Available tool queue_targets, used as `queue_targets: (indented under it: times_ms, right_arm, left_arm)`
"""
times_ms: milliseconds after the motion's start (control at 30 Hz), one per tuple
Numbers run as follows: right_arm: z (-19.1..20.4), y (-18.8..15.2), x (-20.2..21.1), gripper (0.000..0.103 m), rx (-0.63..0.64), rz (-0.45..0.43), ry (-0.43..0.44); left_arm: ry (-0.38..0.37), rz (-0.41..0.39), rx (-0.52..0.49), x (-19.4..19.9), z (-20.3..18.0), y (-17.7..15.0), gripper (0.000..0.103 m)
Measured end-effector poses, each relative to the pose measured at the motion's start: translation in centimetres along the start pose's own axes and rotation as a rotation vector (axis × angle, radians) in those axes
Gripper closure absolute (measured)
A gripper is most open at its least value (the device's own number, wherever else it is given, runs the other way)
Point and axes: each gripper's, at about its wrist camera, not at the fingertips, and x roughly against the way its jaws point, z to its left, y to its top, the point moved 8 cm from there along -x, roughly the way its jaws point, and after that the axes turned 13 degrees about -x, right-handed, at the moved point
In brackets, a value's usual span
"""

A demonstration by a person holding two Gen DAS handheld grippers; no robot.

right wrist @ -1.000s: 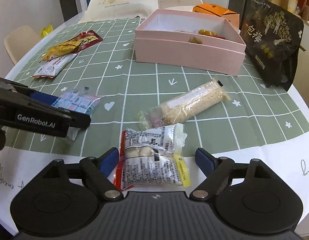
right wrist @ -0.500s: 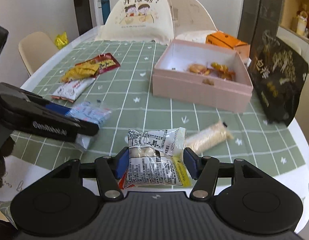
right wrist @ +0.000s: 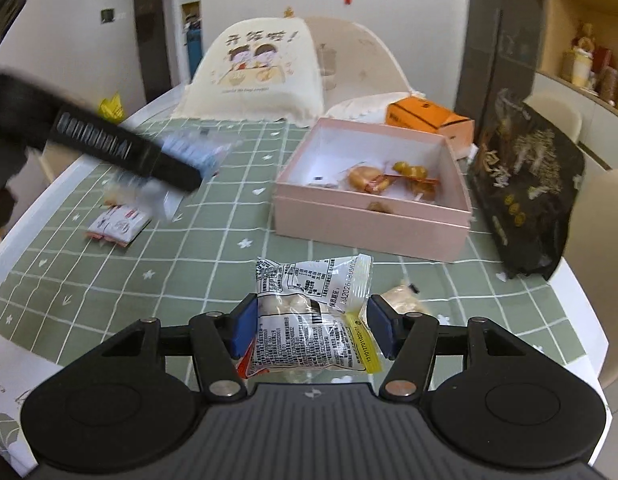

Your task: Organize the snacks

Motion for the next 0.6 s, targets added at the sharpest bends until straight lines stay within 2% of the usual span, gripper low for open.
queue_targets:
  times_ms: [100,200,233,267,300,333,367,467,533,600]
  right_arm:
    - [-1.3,0.1,-0.1,0.045,-0.040,-0.013,-0.027]
    - [-2.5,0.2,-0.1,0.045,-0.077,-0.027,-0.062]
    - [-2.8,0.3,0.0,0.045,-0.087,-0.031,-0.070]
    - [-3.0,0.2,0.1,0.045,-0.095,-0.035,-0.078]
    - [-3.2,0.1,0.1,0.044,-0.100,-0.036,-0.087]
    - [-3.3,0.1,0.1,0.044,-0.102,-0.034,-0.094]
    - [-3.5,-0.1,0.1,0.044,-0.101,-0.031,-0.101]
    - [-4.1,-0.1,0.0,0.044,-0.109,-0.025,-0.110]
    - [-4.8,0.7,-0.2,0.044,-0.130,-0.029,-0.102]
    - [-5.2,2.7,-0.7,0.044,-0.132,-0.055,-0.087]
  left_arm:
    - [-0.080,-0.069,0.046,-1.7,0.5,3.6,0.038]
    - [-0.262,-0.140,0.212,-4.7,1.4,7.2,0.037]
    - [-0.323,-0.143,0.270,-6.3,1.7,8.0,0.036]
    - [-0.352,-0.119,0.298,-8.5,1.8,8.5,0.036]
    - [-0.334,-0.104,0.295,-9.9,1.9,8.6,0.040]
    - [-0.284,-0.100,0.278,-10.9,2.2,8.5,0.043]
    - [-0.256,-0.109,0.270,-11.0,2.3,8.3,0.043]
    - [-0.299,-0.156,0.308,-9.5,2.8,6.3,0.042]
    - [-0.274,-0.155,0.303,-8.5,3.5,4.5,0.043]
    - [-0.229,-0.122,0.294,-8.3,4.1,2.3,0.043]
